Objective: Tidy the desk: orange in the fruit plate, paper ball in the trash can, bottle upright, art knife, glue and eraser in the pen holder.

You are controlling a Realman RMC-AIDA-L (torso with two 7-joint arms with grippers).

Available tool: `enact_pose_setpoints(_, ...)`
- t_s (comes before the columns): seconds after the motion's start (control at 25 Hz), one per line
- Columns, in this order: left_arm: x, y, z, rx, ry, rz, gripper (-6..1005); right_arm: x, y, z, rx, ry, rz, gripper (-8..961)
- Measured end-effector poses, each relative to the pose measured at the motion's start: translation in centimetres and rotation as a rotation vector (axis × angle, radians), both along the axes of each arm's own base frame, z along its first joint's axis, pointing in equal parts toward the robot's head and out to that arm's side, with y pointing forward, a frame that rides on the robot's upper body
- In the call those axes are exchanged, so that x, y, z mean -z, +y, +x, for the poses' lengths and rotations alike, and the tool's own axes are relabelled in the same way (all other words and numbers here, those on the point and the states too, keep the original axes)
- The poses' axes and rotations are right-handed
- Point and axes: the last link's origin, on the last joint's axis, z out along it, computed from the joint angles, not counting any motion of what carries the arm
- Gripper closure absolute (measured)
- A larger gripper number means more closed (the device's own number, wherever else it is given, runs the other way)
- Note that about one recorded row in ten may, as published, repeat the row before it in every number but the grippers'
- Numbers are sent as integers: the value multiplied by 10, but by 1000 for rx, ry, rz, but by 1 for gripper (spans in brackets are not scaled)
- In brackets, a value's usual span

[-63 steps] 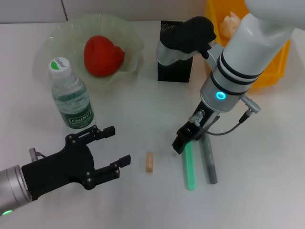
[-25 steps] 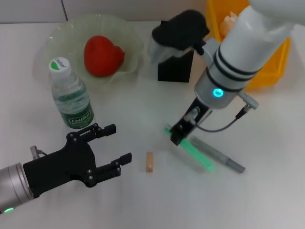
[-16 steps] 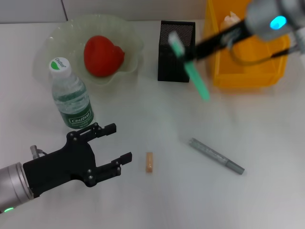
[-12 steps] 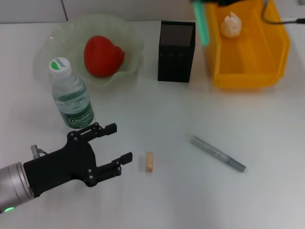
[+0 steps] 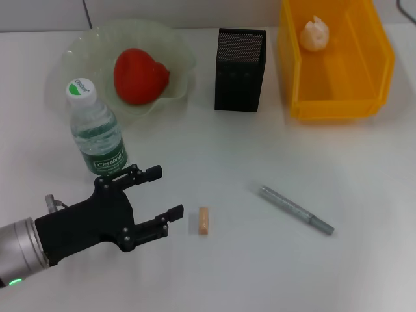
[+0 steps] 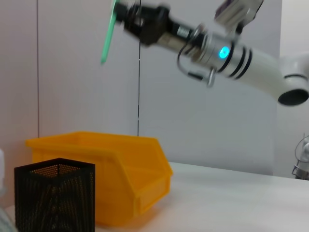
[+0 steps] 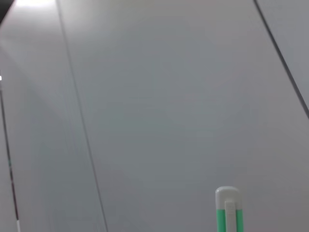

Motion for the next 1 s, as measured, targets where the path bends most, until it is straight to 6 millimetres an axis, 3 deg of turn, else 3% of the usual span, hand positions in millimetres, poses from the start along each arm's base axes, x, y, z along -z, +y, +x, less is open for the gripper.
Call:
enact_pose_setpoints(0.4, 1, -1, 1, 4, -2, -7, 360, 74, 15, -18, 45, -231, -239, 708)
enact_pose_setpoints(0.6, 1, -2, 0, 4, -2, -6, 363, 85, 16, -19, 62, -279, -270, 699)
enact_pose_setpoints(1.0, 1, -4, 0, 6, -6, -9, 370, 88, 20, -14, 84, -348, -241, 680)
